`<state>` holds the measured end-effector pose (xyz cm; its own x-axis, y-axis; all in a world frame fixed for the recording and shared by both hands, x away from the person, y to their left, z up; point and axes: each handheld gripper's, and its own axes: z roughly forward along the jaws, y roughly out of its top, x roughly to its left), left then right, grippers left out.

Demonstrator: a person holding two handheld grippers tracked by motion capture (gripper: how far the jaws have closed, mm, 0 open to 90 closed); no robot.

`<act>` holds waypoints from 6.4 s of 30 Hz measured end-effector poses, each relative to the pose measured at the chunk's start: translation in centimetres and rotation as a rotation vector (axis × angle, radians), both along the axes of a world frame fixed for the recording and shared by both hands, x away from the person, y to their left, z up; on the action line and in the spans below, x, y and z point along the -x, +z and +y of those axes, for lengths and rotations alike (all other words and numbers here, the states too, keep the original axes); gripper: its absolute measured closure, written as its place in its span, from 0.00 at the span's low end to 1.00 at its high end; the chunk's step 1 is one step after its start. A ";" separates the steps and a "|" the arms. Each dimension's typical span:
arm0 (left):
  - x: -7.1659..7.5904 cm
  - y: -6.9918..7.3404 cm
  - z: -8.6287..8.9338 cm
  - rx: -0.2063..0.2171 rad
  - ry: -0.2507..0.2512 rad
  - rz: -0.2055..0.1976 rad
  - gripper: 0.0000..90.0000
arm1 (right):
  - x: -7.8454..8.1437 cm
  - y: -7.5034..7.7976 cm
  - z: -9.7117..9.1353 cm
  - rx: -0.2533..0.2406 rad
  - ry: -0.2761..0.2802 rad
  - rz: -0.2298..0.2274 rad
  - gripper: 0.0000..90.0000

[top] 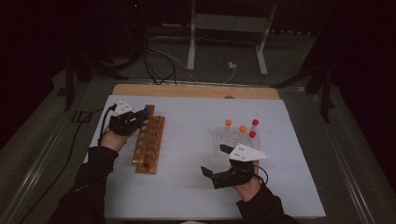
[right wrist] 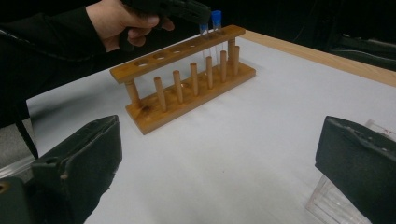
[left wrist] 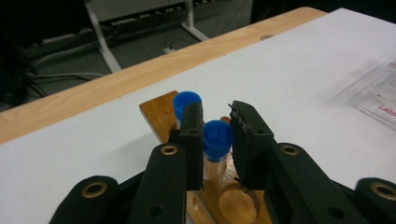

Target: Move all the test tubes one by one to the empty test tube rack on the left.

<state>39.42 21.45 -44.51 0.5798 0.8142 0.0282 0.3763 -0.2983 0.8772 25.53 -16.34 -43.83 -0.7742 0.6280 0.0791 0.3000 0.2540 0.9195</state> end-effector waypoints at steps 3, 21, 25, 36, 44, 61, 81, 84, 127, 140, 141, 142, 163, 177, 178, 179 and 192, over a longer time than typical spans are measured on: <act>0.2 0.2 0.3 0.016 -0.005 0.011 0.79 | 0.0 0.0 0.0 -0.005 -0.004 0.001 0.00; 6.7 2.5 -0.9 0.137 -0.198 0.006 0.16 | -0.2 0.5 -1.1 0.002 -0.019 -0.016 0.00; 8.2 2.7 -1.8 0.153 -0.266 0.015 0.03 | -0.3 0.7 -1.6 0.007 -0.033 -0.024 0.00; 11.7 2.4 -4.5 0.176 -0.401 0.010 0.02 | -0.5 1.4 -4.4 0.000 -0.125 -0.055 0.00; 12.8 2.0 -5.6 0.167 -0.438 0.012 0.02 | -0.7 1.8 -6.9 0.015 -0.247 -0.071 0.00; 13.3 1.6 -6.0 0.154 -0.456 0.009 0.02 | -2.2 -0.6 -9.7 0.067 -0.412 0.015 0.09; 13.0 1.2 -6.0 0.152 -0.458 0.021 0.02 | -5.4 -2.9 -10.1 0.154 -0.444 0.071 0.66; 13.0 1.2 -6.0 0.151 -0.458 0.019 0.02 | -5.7 -3.1 -10.1 0.164 -0.449 0.074 0.67; 12.8 1.3 -5.8 0.160 -0.457 0.027 0.02 | -3.6 0.8 -9.2 0.111 -0.402 -0.101 0.82; 12.7 1.4 -6.2 0.156 -0.470 0.039 0.02 | -2.5 0.8 -5.8 0.108 -0.247 -0.068 0.82; 12.7 1.4 -6.3 0.158 -0.472 0.039 0.02 | -2.4 0.8 -5.4 0.111 -0.234 -0.066 0.82; 12.7 1.5 -6.4 0.160 -0.473 0.040 0.02 | -2.3 0.7 -5.1 0.111 -0.220 -0.065 0.82; 12.6 1.8 -8.8 0.154 -0.539 0.055 0.02 | -1.3 -0.7 -0.6 0.157 -0.051 -0.012 0.82; 12.2 2.4 -11.4 0.189 -0.580 0.023 0.20 | -0.3 -1.5 1.5 0.182 0.040 0.010 0.82; 12.2 2.4 -11.6 0.181 -0.581 0.017 0.23 | -0.3 -1.5 1.6 0.181 0.046 0.012 0.82; 12.1 2.3 -11.9 0.180 -0.577 0.015 0.25 | -0.2 -1.6 1.7 0.184 0.051 0.008 0.82; 11.4 1.5 -14.7 0.117 -0.598 0.004 0.59 | 0.0 -1.4 1.8 0.177 0.064 0.012 0.82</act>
